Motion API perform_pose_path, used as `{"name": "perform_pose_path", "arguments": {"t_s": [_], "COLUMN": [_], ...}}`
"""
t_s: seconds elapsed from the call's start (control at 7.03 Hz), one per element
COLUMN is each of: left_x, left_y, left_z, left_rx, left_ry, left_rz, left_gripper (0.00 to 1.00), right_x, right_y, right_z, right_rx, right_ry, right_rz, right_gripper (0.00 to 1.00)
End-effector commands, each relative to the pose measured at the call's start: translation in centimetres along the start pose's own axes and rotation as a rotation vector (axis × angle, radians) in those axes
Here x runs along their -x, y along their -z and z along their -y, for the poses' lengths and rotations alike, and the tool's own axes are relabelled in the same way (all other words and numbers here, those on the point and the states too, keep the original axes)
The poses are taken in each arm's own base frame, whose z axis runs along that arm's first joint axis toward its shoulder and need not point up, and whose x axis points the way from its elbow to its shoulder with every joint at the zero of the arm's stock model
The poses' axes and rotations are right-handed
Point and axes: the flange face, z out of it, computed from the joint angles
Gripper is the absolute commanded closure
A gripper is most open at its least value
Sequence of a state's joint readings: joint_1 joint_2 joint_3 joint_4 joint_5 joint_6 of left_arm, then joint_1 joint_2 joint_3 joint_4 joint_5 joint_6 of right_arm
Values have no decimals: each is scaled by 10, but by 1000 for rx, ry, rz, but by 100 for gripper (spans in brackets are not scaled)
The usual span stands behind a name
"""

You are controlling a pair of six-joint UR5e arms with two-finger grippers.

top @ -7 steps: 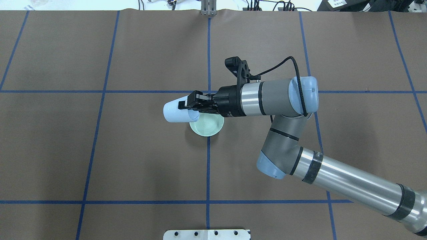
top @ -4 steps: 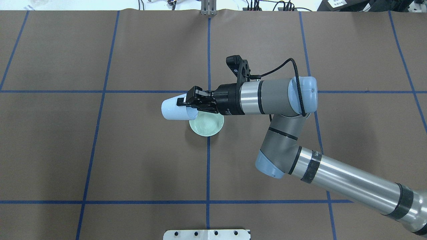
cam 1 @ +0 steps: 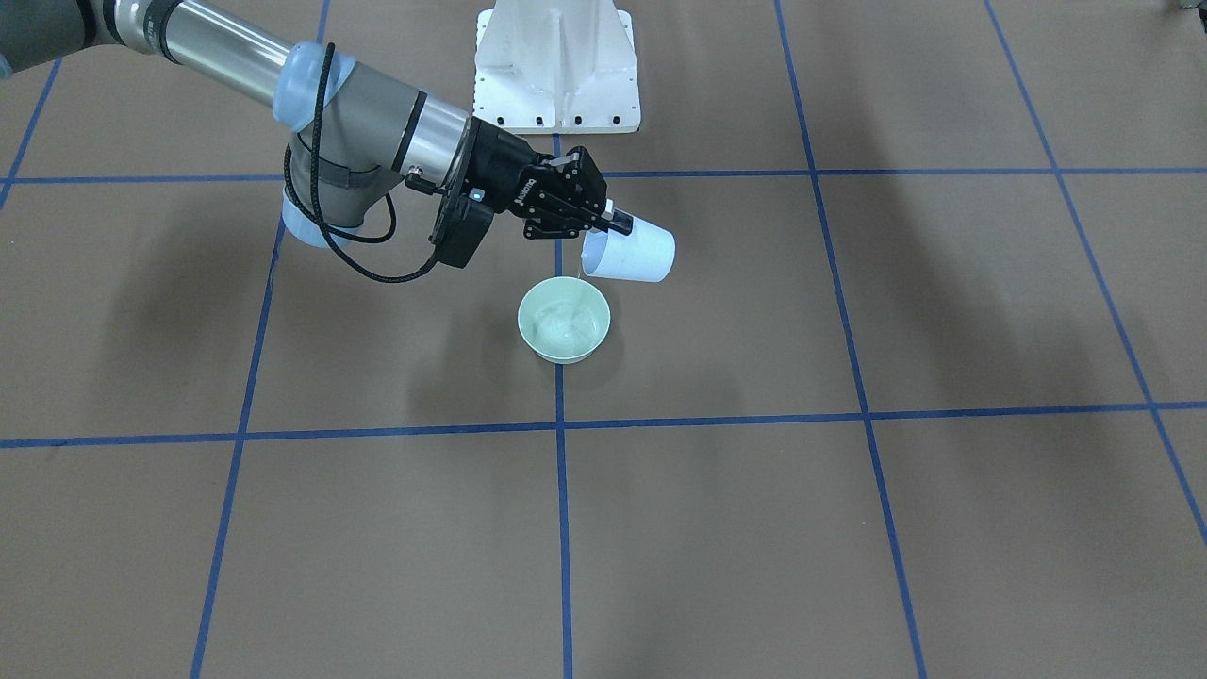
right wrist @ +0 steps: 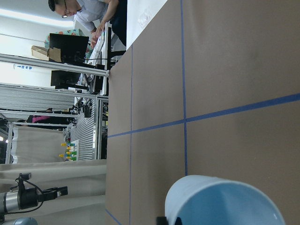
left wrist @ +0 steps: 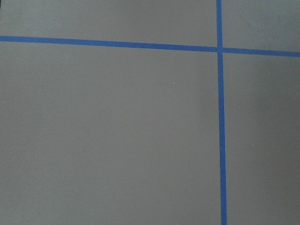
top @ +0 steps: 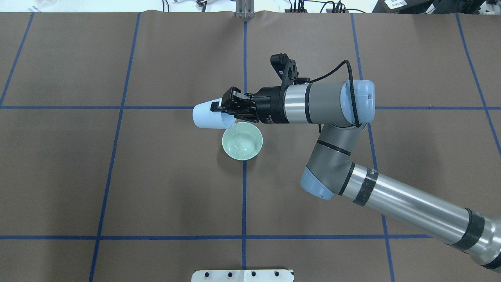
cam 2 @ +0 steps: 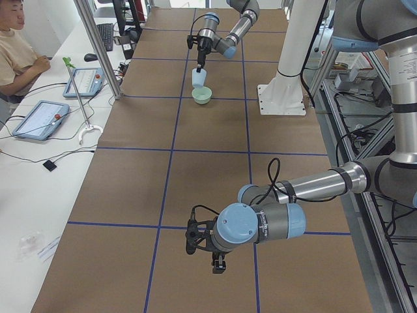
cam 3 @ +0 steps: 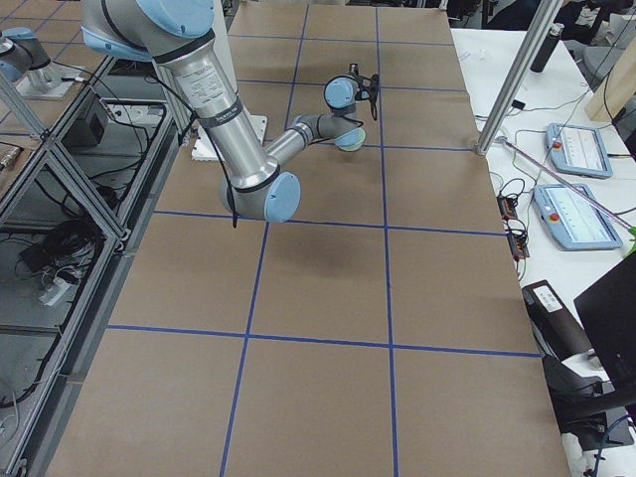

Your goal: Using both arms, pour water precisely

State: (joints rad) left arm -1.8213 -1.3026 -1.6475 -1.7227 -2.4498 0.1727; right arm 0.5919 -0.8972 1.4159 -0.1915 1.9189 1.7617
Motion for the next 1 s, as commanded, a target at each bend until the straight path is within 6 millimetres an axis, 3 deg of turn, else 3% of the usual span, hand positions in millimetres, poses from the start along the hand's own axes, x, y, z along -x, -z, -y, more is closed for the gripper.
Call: {"name": "perform_pose_path", "arguments": {"t_s": [0.0,0.85], "left_x": [-1,-2], "left_y": [1,3], "left_z": [2,1], "left_rx": [-4,-7], "left_ry": [-3,-3], "left_rz": [1,1], "left_gripper": [0,0], "right_x": [-2,-6], "right_y": [6,14], "right_z": [1,0], "right_rx": [3,8], "right_ry": [-24,-30], "right_rz": [34,68], "right_gripper": [100,100]}}
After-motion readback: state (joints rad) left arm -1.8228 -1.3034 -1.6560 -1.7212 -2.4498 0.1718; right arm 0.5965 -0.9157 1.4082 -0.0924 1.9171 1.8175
